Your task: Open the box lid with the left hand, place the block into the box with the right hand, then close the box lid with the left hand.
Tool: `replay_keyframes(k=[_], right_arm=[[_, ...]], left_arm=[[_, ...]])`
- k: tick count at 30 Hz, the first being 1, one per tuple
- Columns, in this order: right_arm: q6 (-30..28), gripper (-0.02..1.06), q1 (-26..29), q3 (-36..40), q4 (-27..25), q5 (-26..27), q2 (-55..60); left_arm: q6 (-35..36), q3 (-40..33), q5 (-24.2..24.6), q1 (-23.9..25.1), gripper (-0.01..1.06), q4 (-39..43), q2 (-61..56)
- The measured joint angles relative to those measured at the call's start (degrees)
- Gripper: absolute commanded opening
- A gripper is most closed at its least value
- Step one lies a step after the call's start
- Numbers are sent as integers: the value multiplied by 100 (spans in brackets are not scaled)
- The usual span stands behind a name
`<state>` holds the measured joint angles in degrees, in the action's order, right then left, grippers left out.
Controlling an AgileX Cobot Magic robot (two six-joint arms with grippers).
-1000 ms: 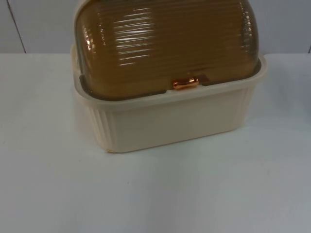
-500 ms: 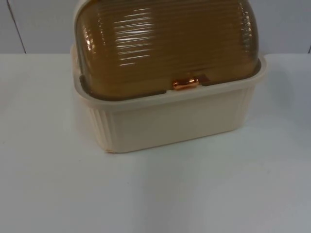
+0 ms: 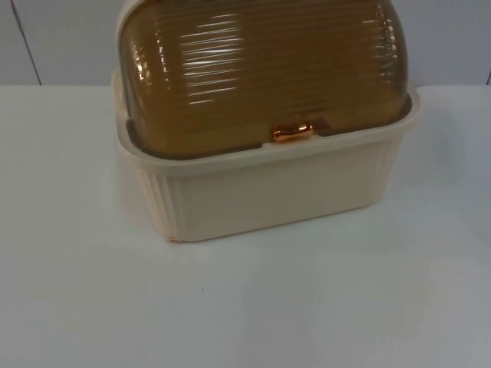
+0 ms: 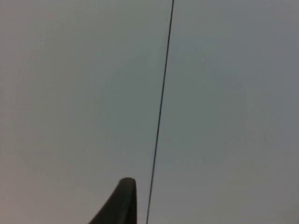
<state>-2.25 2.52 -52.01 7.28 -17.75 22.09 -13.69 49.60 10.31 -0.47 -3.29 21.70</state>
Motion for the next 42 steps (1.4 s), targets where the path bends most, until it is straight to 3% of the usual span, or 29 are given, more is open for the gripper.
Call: replay_keyframes(k=[8,16,24,32,35,37,42], right_arm=[[397,105,0,0,120,-547,-622],[591,105,0,-76,123,-1618,-1506],[507,105,0,-693,191,-1866,-1969],[387,105,0,-904,123,-1979,-2212],[-160,105,0,-952,-308,-2296,-2212],[-584,105,0,-952,-941,-2372,-2212],[-936,105,0,-952,-1524,-2516,-2212]], left_arm=[[47,0,295,0,105,10,-971],[212,37,992,0,105,-234,-1546],[212,320,1053,0,105,205,-2159],[212,515,1439,0,105,215,-2175],[212,569,1439,0,105,215,-2175],[212,599,1502,0,105,215,-2175],[212,614,1922,0,105,184,-2175]])
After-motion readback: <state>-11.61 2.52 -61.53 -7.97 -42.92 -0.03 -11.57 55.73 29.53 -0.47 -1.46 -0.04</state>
